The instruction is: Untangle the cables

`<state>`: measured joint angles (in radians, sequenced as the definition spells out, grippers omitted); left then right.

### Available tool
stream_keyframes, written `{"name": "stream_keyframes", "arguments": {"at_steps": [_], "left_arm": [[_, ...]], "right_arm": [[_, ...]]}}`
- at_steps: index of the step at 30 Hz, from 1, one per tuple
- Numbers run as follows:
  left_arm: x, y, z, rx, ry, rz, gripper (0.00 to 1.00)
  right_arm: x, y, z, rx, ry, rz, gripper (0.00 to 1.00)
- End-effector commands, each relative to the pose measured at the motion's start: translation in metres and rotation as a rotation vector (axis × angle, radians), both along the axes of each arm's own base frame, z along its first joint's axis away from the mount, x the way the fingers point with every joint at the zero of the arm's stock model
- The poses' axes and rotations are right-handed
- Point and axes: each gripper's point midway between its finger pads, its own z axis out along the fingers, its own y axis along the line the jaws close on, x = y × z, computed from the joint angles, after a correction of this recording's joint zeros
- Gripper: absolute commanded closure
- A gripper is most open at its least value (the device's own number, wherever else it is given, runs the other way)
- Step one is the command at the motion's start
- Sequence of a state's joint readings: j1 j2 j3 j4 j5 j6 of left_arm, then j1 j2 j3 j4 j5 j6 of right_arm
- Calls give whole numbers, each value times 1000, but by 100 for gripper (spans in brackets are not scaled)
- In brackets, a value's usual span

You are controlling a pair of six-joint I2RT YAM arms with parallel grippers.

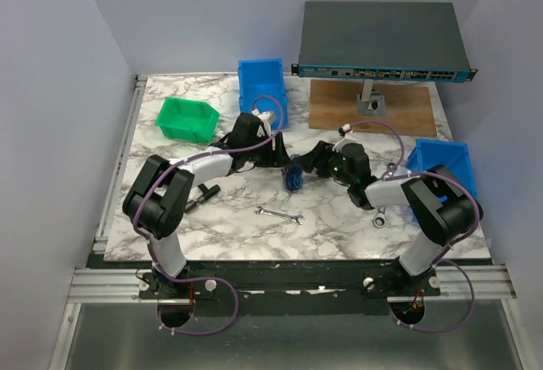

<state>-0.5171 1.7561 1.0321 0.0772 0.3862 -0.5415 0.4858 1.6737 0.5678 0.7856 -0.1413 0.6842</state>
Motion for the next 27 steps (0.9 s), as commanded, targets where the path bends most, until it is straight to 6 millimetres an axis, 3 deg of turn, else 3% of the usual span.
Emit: {"name": "stream_keyframes", "arguments": {"at_steps": [1, 7, 8, 11, 12, 20, 27], "left_arm": [[-11, 0, -20, 46, 113, -33, 40], [-15, -8, -33, 37, 197, -66, 54], [-16, -11, -34, 29, 203, -76, 60], [-17, -15, -39, 27, 236, -110, 94], [-17, -15, -39, 33, 240, -113, 100], [-16, -13, -36, 33, 220, -103, 100], [-14, -13, -37, 40, 219, -100, 100]], "right_arm": [[-4, 11, -11, -22, 38, 54, 29], [-3, 10, -28, -39, 105, 20, 31], [-3, 9, -28, -39, 104, 14, 31], [-3, 7, -21, -29, 80, 4, 31], [-3, 5, -20, -32, 74, -4, 31], [-5, 9, -24, -16, 88, 16, 34], [-7, 17, -40, 1, 158, 37, 41]]}}
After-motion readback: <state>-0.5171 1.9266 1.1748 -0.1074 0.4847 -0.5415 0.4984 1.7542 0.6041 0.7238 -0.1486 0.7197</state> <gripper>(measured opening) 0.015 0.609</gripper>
